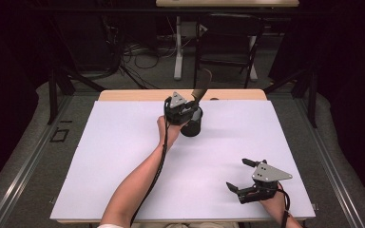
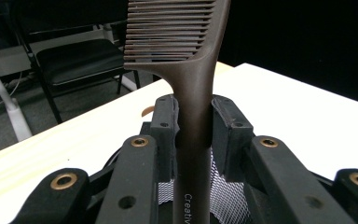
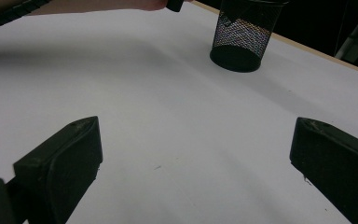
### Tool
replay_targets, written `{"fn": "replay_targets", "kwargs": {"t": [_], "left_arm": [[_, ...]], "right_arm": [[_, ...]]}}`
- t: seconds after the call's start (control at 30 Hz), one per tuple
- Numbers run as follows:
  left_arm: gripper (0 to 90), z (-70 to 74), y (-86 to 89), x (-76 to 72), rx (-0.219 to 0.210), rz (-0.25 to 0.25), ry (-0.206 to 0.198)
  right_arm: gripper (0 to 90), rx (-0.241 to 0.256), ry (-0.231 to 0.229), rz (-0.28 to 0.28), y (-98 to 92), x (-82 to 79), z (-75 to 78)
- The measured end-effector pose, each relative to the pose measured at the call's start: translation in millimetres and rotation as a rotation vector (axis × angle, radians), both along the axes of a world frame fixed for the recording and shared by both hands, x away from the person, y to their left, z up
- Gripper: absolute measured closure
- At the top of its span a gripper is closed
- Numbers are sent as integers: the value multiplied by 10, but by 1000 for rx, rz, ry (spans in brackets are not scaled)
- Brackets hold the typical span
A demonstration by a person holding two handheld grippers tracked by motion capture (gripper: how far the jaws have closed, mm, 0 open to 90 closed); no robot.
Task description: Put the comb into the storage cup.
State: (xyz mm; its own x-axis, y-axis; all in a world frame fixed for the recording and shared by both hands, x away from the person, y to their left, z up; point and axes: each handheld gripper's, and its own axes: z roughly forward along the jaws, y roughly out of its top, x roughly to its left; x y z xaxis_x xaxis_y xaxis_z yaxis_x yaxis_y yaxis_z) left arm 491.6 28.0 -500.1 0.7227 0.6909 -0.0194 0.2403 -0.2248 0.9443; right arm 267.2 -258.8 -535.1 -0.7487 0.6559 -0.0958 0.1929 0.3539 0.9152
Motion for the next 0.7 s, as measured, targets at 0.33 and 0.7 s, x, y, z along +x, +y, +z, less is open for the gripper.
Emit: {"fn": "replay_targets", "kwargs": {"t": [0.33, 0.7], "left_arm": [[721, -11, -13, -3, 20, -10, 12], [720, -26, -13, -8, 38, -15, 36]], "right_arm": [[19, 2, -2, -1, 1, 1, -1], [19, 3, 0, -1, 1, -3, -2]]}}
